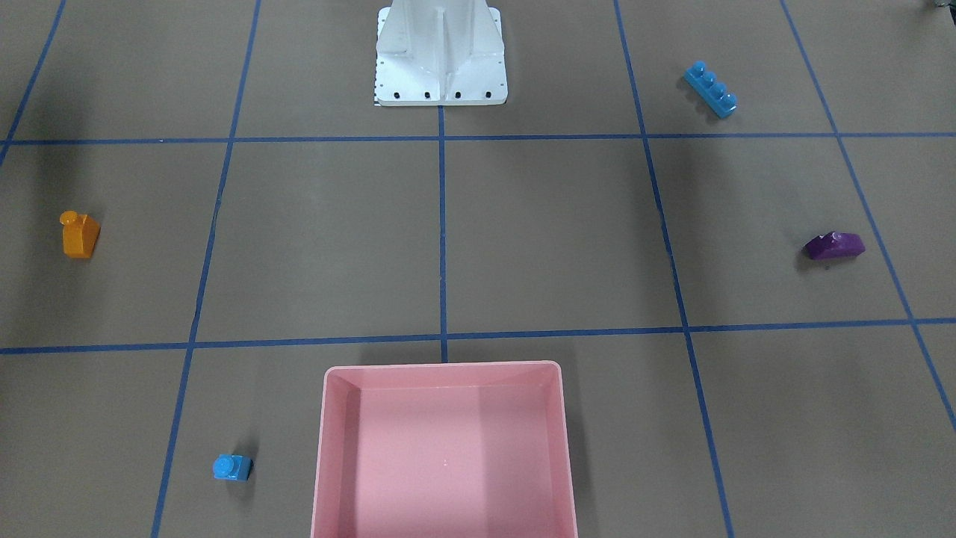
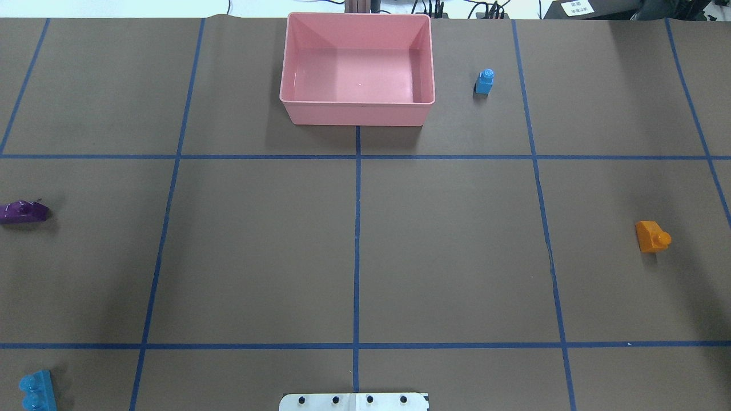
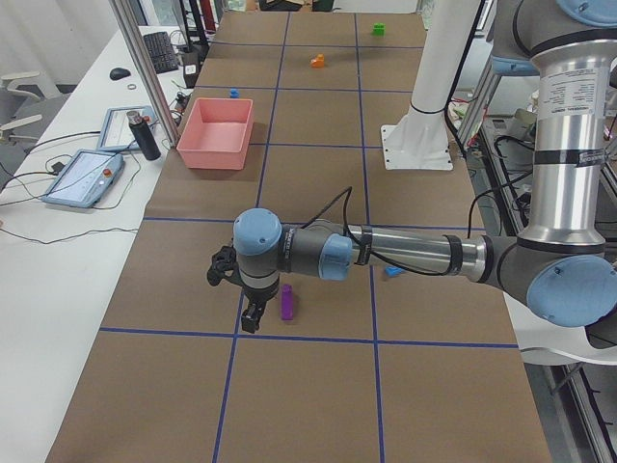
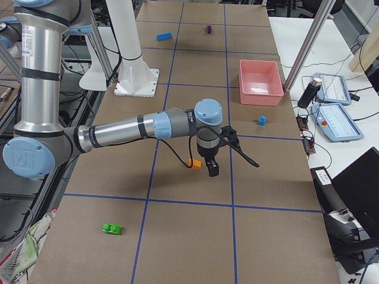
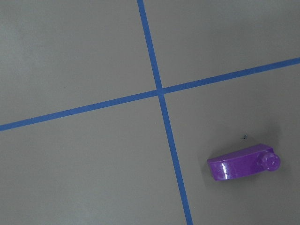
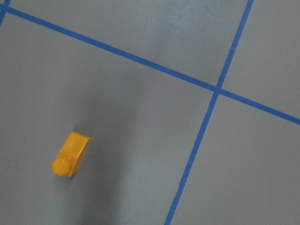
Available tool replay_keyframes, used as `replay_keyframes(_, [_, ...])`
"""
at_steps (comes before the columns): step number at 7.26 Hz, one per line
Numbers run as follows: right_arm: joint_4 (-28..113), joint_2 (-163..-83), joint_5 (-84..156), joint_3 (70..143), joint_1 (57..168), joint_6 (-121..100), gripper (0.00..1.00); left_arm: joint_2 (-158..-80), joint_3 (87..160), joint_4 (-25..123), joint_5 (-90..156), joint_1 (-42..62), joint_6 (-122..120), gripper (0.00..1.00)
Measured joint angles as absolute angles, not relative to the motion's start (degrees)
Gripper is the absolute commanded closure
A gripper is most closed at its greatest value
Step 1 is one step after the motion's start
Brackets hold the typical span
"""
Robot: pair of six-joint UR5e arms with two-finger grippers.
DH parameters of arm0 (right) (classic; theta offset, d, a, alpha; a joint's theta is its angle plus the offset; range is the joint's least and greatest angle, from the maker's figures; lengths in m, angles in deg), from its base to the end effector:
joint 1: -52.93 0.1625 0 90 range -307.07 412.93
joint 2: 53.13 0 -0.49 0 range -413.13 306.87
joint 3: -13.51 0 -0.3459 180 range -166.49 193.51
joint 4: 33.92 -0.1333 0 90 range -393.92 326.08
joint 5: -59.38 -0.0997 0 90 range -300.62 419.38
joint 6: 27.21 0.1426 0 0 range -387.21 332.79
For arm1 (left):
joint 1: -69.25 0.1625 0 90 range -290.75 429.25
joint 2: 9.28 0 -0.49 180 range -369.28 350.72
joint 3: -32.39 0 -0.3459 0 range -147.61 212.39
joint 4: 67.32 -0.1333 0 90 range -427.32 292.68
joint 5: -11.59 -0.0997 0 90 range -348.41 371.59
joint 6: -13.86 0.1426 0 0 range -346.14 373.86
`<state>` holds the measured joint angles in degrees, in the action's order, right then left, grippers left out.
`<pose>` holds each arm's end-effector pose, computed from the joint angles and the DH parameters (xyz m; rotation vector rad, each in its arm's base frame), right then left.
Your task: Put all blocks into box
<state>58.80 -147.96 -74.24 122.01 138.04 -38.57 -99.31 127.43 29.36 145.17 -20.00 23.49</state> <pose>-0.0004 -0.4138 0.6514 0.2254 -0.7512 -0.3417 -0.0289 -0.4639 0.7028 0.2538 0.7424 0.2498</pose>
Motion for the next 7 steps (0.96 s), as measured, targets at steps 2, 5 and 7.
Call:
replay_keyframes(2, [55.08,-147.06,-81.78,118.05,137.33,-38.44,0.00,-105.32,118.40,35.01,145.39,-19.72,20.72,0.00])
replay_keyframes(5, [43.69,-147.66,-79.08,117.59,127.89,-15.30,0.00,-107.21,109.57,46.25,145.48,-19.10,18.97,0.00])
replay_keyframes(7, [27.37,-151.49,-65.73,117.73,113.18,9.51,0.00,-107.27,108.54,48.66,145.54,-18.77,18.98,0.00])
